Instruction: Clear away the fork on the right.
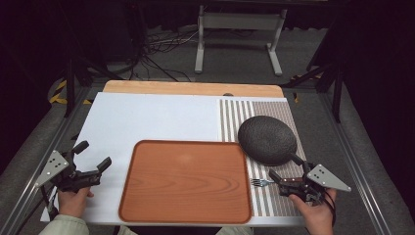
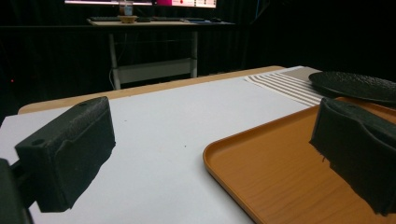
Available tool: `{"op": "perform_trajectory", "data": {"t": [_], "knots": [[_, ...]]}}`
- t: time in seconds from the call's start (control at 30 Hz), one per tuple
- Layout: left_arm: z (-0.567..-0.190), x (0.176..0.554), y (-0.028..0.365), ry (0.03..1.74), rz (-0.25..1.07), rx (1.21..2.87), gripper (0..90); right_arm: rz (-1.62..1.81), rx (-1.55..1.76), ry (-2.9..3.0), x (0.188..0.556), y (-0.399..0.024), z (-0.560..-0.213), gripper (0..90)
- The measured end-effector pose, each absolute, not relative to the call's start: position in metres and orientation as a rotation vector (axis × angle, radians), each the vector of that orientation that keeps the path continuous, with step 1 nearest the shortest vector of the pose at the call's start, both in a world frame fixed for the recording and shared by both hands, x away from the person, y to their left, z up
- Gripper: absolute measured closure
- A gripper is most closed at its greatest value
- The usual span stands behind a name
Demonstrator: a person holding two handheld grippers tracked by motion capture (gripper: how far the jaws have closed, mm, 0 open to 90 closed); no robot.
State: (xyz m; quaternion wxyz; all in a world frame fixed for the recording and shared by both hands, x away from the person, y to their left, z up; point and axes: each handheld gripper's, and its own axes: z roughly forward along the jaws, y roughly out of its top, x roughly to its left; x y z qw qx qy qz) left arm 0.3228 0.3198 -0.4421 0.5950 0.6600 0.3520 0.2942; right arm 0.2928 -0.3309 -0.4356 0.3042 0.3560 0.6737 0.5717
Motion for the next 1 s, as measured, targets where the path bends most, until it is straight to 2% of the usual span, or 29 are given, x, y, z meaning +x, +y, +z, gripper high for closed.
{"op": "perform_trajectory", "data": {"t": [0.57, 1.0], "knots": [[-0.442, 0.323, 0.320, 0.820, 0.684, 1.533, 0.6, 1.514, 0.946, 1.807, 0.295, -0.330, -0.436, 6.0], [-0.442, 0.322, 0.321, 0.821, 0.687, 1.529, 0.6, 1.461, 0.918, 1.919, 0.311, -0.329, -0.410, 5.7]]}}
